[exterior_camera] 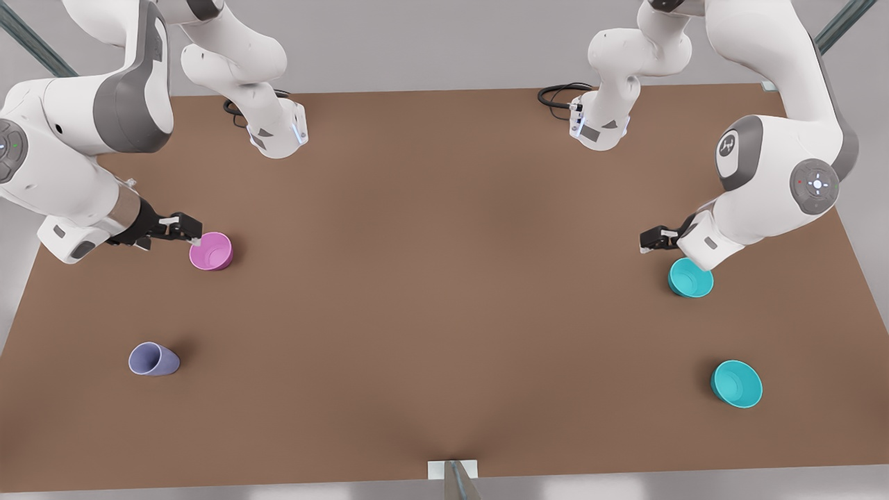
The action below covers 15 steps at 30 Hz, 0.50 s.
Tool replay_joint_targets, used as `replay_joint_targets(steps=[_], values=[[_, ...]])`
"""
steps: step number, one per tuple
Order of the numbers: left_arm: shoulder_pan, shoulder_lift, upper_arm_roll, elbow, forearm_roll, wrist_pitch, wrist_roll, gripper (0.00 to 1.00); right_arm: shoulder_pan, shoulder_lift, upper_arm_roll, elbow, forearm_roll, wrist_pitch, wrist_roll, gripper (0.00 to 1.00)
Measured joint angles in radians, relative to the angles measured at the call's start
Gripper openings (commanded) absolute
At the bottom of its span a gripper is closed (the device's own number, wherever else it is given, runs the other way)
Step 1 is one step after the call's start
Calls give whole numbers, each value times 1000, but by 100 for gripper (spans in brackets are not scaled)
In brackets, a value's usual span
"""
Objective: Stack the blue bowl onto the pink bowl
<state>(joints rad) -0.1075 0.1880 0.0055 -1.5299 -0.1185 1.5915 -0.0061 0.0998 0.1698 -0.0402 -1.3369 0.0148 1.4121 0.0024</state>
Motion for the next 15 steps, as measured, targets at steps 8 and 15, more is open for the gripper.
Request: replay_joint_targets(steps=[8,15], values=[[0,0,0,0,-1,-14,14,100,-235,155,-14,-175,-30,36,-59,100],[-1,0,-1,1,0,-28,23,100,-315,40,-15,-599,-3,330,-127,100]])
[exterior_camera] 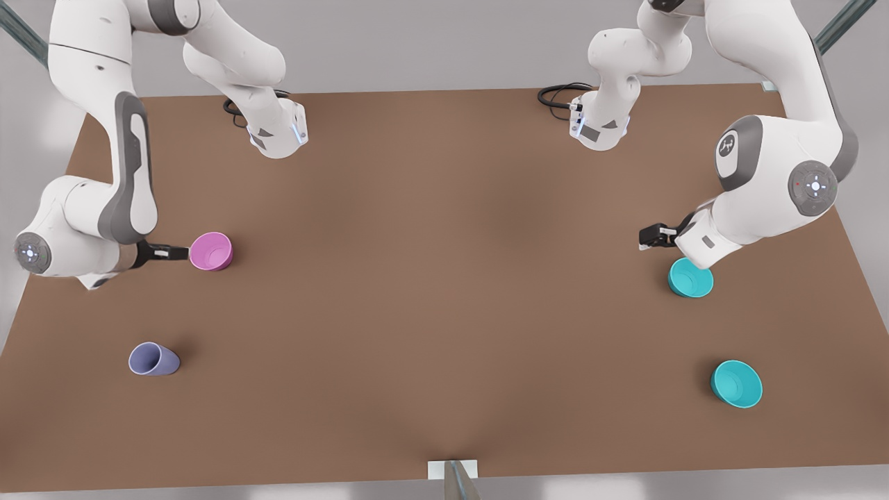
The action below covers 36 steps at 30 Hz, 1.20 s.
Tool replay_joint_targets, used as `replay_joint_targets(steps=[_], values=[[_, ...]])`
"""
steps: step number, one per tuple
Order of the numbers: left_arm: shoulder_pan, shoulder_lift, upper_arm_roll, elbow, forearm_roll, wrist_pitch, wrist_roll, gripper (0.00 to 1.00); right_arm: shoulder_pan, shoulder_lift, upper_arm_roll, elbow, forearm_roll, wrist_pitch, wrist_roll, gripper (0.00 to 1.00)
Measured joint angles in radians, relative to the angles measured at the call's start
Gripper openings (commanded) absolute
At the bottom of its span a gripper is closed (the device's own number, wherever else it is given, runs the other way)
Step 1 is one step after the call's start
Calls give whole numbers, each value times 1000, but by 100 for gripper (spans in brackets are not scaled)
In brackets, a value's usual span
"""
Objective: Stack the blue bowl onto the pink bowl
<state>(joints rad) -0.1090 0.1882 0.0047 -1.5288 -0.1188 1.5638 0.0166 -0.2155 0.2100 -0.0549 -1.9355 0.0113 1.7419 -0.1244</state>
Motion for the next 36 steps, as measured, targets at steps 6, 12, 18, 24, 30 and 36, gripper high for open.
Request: replay_joint_targets(steps=[6,12,18,24,30,36], values=[[-1,-1,0,0,0,-6,5,100,-36,-26,-1,-236,26,253,-56,100],[0,-2,0,1,0,-17,8,100,-73,-48,-2,-396,31,448,-103,100],[0,0,0,0,0,-21,10,100,-105,-39,-1,-510,31,624,-149,100],[0,0,0,1,0,-23,11,100,-113,25,0,-516,32,707,-186,100],[0,0,0,0,0,-28,12,100,-113,61,1,-514,33,777,-213,66],[-2,0,0,1,0,-35,12,100,-111,62,9,-501,62,799,-252,21]])
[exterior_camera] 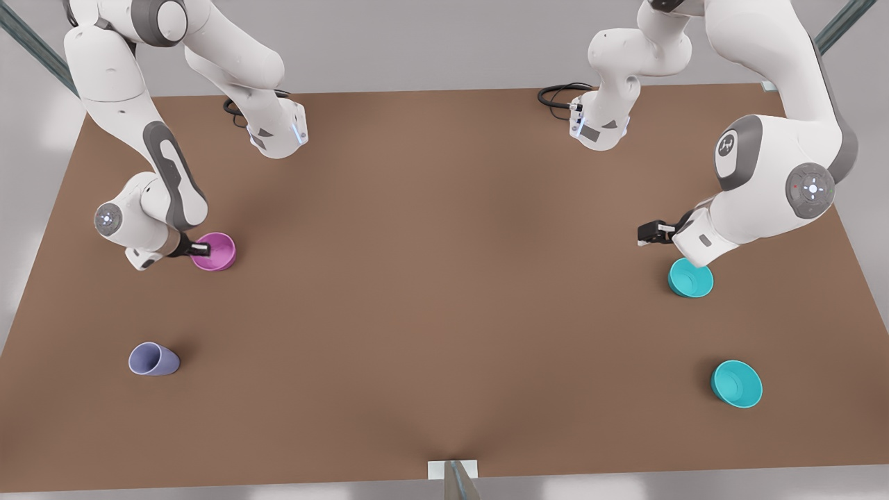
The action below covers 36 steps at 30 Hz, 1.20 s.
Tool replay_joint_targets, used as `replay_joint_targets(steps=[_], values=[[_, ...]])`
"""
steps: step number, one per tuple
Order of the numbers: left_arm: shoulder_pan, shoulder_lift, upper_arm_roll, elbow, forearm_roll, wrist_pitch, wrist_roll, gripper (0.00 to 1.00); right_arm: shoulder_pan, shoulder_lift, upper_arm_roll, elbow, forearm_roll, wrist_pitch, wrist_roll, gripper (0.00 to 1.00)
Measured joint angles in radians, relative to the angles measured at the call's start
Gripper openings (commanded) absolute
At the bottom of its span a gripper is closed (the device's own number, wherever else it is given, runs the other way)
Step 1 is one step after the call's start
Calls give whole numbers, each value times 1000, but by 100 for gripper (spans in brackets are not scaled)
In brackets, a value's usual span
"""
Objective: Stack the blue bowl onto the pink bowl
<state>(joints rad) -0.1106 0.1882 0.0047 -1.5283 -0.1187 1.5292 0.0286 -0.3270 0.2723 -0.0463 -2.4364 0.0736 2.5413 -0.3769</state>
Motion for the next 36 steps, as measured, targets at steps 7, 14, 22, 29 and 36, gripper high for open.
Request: replay_joint_targets(steps=[7,14,22,29,36], values=[[1,2,0,0,0,-3,0,100,168,-45,170,171,241,-79,-3,21],[3,4,0,0,0,-4,0,100,770,448,175,1006,473,-144,228,21],[9,23,6,2,7,-5,-10,100,946,712,172,1294,411,-142,598,21],[67,36,7,-1,13,-5,-18,100,963,778,172,1299,385,-103,814,21],[109,144,217,-57,-3,112,56,100,979,766,172,1287,379,-50,966,100]])
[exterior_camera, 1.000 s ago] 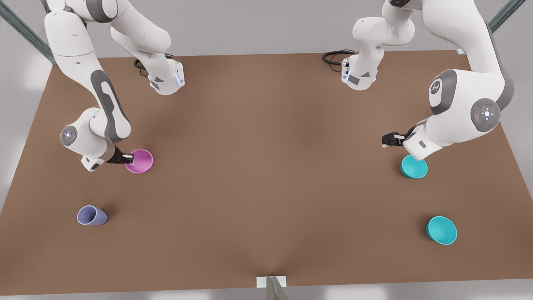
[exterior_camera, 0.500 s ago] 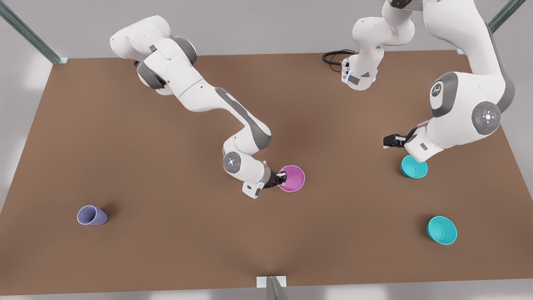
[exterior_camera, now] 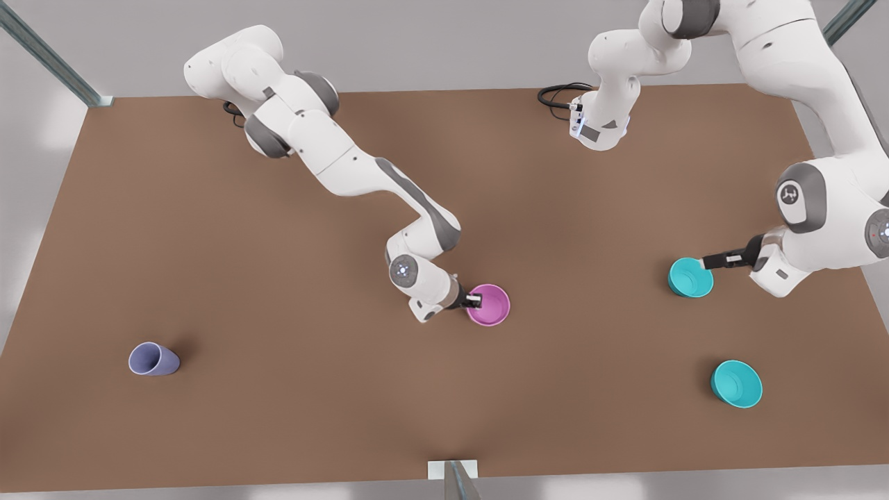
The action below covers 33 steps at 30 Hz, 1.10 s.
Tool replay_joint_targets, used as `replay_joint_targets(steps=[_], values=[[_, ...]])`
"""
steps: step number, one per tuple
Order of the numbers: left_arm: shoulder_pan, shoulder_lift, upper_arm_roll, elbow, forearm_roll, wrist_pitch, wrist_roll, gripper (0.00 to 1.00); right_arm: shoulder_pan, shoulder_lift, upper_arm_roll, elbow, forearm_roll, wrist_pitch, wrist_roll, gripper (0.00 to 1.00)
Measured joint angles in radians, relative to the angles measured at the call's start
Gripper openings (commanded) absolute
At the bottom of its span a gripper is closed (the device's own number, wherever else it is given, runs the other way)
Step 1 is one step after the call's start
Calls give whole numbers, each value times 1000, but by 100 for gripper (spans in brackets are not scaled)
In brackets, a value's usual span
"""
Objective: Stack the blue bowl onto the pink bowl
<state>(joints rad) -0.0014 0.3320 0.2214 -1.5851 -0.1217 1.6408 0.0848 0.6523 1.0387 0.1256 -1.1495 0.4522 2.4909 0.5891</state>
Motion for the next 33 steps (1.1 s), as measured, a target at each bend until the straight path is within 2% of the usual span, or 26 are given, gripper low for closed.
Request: replay_joint_targets(steps=[5,8,11,15,19,22,24,25,26,27,28,31,33], values=[[59,115,26,-38,-44,145,97,100,-94,-238,-6,-48,-3,-86,84,100],[77,157,27,-67,-73,226,147,100,-229,-292,-17,-67,-64,-292,93,100],[94,181,27,-112,-90,287,195,100,-502,-362,-46,-35,-190,-543,28,100],[120,201,39,-199,-99,367,268,100,-602,-578,-73,0,-353,-780,-125,100],[130,214,63,-234,-102,414,329,100,-608,-849,-73,-157,-409,-941,-246,100],[131,236,72,-265,-107,448,367,100,-636,-1021,-53,-390,-425,-963,-312,100],[130,259,73,-272,-120,471,390,100,-646,-1046,-45,-444,-431,-955,-348,100],[130,269,73,-274,-128,481,400,100,-643,-1012,-47,-424,-433,-953,-365,100],[129,275,73,-275,-136,489,409,96,-641,-983,-48,-407,-435,-953,-381,100],[126,279,72,-275,-143,496,418,70,-639,-963,-49,-398,-437,-952,-397,100],[124,281,72,-276,-147,501,427,49,-637,-948,-51,-393,-438,-952,-411,100],[121,280,72,-276,-155,511,449,25,-638,-926,-55,-388,-440,-952,-449,100],[122,278,71,-276,-158,514,463,21,-641,-924,-56,-382,-440,-952,-472,100]])
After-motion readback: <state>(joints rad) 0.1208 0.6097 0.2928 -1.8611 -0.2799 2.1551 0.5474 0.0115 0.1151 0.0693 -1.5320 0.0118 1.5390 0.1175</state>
